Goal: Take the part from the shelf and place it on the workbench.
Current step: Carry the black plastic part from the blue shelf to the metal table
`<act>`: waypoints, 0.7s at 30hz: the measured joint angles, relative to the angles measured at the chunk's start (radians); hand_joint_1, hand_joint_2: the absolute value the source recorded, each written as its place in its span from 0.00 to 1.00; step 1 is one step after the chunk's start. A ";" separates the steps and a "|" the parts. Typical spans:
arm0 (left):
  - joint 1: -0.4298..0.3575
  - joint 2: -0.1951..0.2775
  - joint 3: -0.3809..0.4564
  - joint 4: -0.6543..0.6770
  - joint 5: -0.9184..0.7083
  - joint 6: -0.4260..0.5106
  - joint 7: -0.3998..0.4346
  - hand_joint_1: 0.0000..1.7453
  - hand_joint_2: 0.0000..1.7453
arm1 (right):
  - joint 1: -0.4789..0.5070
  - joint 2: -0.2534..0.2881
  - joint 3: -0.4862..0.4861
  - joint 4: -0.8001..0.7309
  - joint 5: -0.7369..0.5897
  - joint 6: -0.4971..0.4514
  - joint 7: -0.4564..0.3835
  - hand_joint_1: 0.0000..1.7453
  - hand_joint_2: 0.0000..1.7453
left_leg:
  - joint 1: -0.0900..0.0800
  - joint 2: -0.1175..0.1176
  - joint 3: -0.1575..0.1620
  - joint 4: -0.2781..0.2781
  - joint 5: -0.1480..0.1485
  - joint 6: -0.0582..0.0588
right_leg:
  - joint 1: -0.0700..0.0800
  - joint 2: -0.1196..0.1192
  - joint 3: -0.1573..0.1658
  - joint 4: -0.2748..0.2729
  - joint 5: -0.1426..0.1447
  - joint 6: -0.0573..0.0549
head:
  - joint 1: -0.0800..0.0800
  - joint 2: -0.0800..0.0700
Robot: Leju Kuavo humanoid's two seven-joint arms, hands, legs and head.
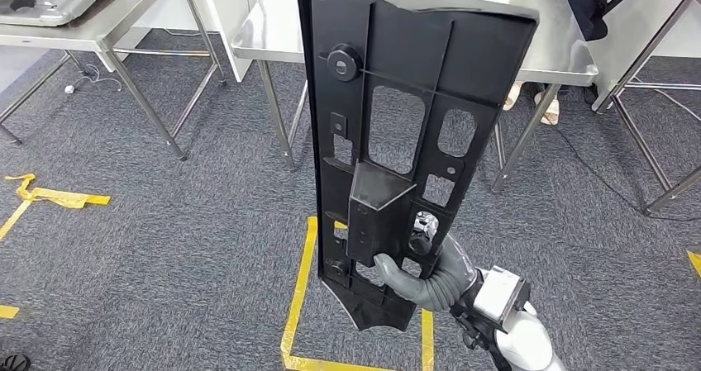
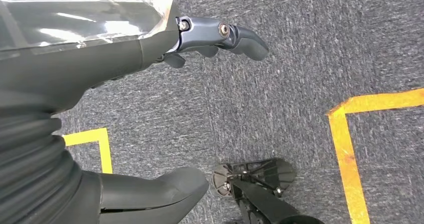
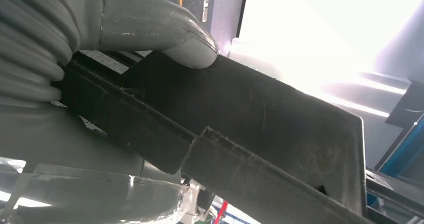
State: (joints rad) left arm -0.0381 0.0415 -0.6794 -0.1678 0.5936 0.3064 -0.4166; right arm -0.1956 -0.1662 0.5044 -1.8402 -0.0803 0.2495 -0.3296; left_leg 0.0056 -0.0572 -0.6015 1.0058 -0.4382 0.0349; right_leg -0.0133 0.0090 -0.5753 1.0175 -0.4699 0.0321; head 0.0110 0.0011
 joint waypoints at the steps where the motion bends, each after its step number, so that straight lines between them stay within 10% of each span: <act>1: 0.000 0.000 0.000 0.000 0.000 0.000 0.000 0.00 1.00 | 0.000 0.000 0.001 0.000 0.000 0.000 0.000 1.00 1.00 | 0.001 0.000 0.000 -0.001 0.000 -0.005 | 0.001 0.000 0.000 0.000 0.000 -0.002 | 0.000 0.000; 6: 0.000 -0.001 0.000 0.000 0.000 0.000 0.000 0.00 1.00 | 0.000 -0.001 0.005 0.000 0.000 0.000 0.000 1.00 1.00 | 0.004 0.001 0.001 -0.002 -0.001 -0.029 | 0.004 0.000 0.000 0.001 -0.002 -0.005 | 0.001 0.000; 21: 0.000 0.002 0.000 0.000 -0.010 -0.001 -0.008 0.00 1.00 | 0.000 -0.001 0.011 0.002 0.003 -0.011 0.009 1.00 1.00 | -0.007 0.001 -0.004 0.010 -0.011 -0.013 | -0.010 0.001 0.002 -0.003 -0.002 0.001 | 0.000 0.000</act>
State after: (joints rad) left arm -0.0379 0.0432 -0.6795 -0.1678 0.5833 0.3050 -0.4244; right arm -0.1952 -0.1671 0.5150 -1.8379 -0.0772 0.2380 -0.3208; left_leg -0.0018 -0.0559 -0.6056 1.0153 -0.4493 0.0223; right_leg -0.0230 0.0097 -0.5731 1.0144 -0.4719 0.0329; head 0.0114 0.0011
